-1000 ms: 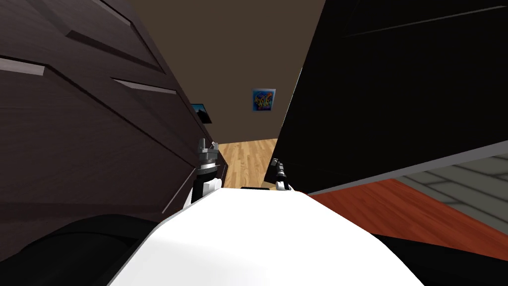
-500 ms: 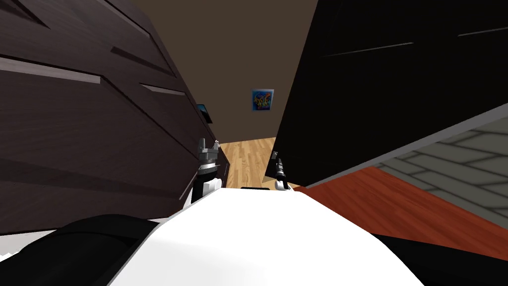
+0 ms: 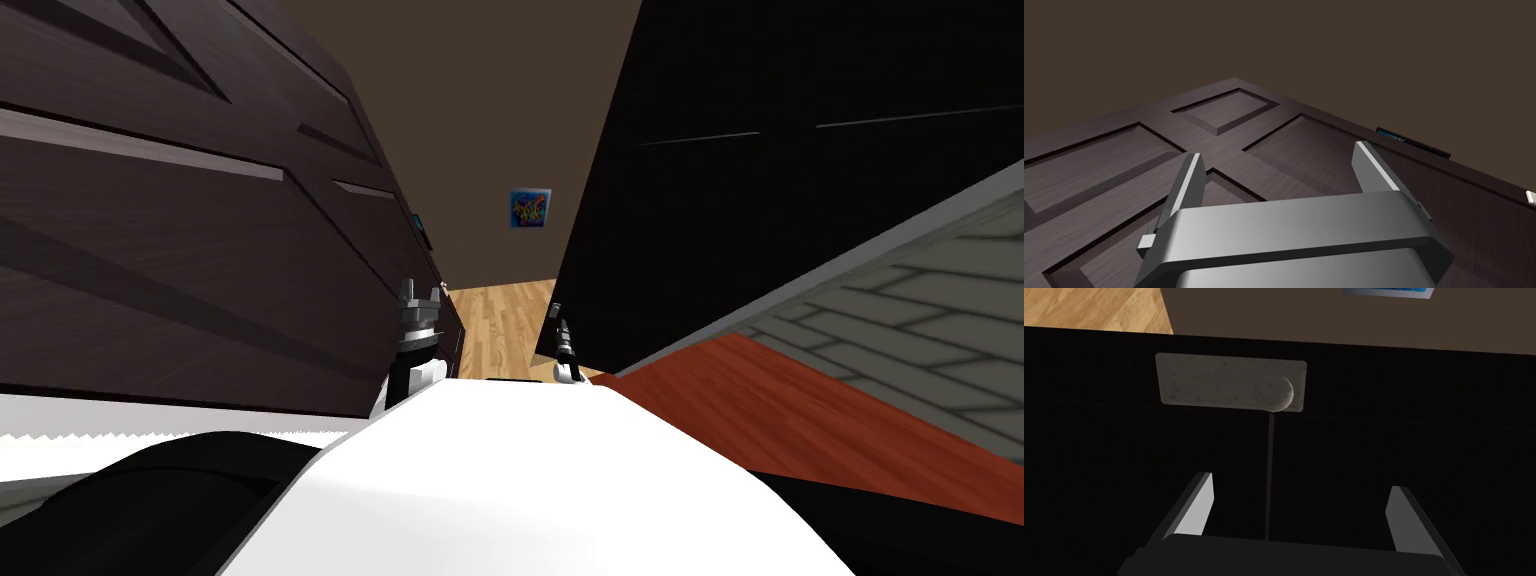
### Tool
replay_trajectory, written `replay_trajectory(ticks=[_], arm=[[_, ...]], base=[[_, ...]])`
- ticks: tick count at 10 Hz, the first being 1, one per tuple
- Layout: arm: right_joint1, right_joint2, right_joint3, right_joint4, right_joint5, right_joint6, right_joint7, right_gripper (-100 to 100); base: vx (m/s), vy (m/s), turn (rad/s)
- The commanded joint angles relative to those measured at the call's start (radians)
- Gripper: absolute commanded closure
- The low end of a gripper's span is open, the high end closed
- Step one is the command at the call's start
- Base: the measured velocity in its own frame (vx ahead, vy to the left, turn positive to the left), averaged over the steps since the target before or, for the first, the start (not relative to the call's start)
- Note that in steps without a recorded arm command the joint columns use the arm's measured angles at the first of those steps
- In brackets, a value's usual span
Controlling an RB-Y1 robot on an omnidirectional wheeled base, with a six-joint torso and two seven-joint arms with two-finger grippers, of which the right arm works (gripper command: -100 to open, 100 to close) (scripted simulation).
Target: Push the door open
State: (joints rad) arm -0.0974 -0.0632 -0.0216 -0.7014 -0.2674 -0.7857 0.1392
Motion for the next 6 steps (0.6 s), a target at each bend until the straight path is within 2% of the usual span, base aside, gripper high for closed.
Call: replay_trajectory(ticks=[1,6], arm=[[0.001,-0.004,-0.002,0.000,-0.002,-0.004,0.001,-100],[0.006,-0.001,-0.010,0.008,-0.009,-0.025,0.003,-100]], base=[[0.221,-0.038,0.026],[0.248,-0.051,0.037]])
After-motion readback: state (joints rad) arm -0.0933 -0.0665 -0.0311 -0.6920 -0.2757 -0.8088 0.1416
